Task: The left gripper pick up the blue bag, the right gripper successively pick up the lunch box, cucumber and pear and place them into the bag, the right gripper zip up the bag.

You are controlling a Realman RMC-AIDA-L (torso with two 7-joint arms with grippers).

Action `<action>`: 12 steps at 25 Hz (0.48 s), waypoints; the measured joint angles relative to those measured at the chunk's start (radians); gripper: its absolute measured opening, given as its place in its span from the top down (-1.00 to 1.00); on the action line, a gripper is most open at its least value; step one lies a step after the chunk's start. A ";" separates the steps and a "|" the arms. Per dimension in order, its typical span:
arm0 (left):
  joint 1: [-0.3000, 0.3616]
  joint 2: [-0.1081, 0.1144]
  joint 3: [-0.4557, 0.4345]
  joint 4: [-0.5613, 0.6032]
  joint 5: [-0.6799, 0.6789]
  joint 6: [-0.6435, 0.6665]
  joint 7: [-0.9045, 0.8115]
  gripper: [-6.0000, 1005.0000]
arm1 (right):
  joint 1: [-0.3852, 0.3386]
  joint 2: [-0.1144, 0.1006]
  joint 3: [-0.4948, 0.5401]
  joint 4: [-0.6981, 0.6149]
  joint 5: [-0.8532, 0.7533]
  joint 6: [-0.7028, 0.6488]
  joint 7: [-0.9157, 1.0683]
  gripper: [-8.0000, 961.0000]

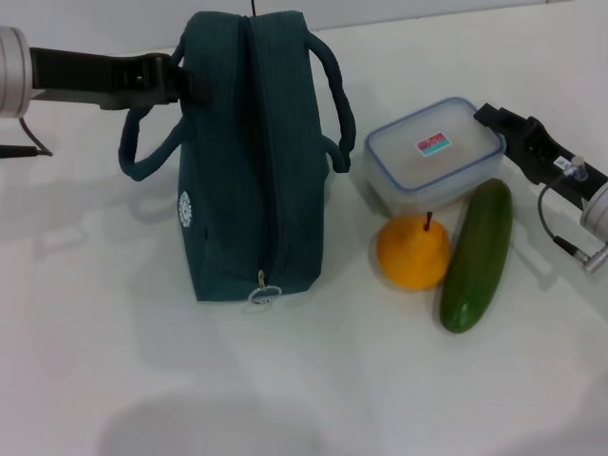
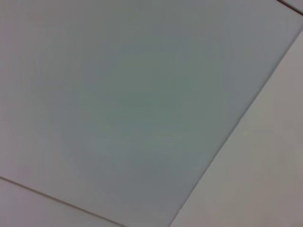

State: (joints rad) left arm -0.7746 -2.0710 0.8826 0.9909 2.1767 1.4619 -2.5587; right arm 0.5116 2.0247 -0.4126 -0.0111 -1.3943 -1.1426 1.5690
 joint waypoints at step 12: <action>0.002 -0.001 0.000 0.000 0.000 0.001 0.000 0.90 | -0.027 -0.004 0.003 0.000 0.007 -0.081 -0.001 0.46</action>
State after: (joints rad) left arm -0.7729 -2.0717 0.8826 0.9909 2.1767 1.4634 -2.5587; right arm 0.4841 2.0210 -0.4100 -0.0113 -1.3877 -1.2232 1.5684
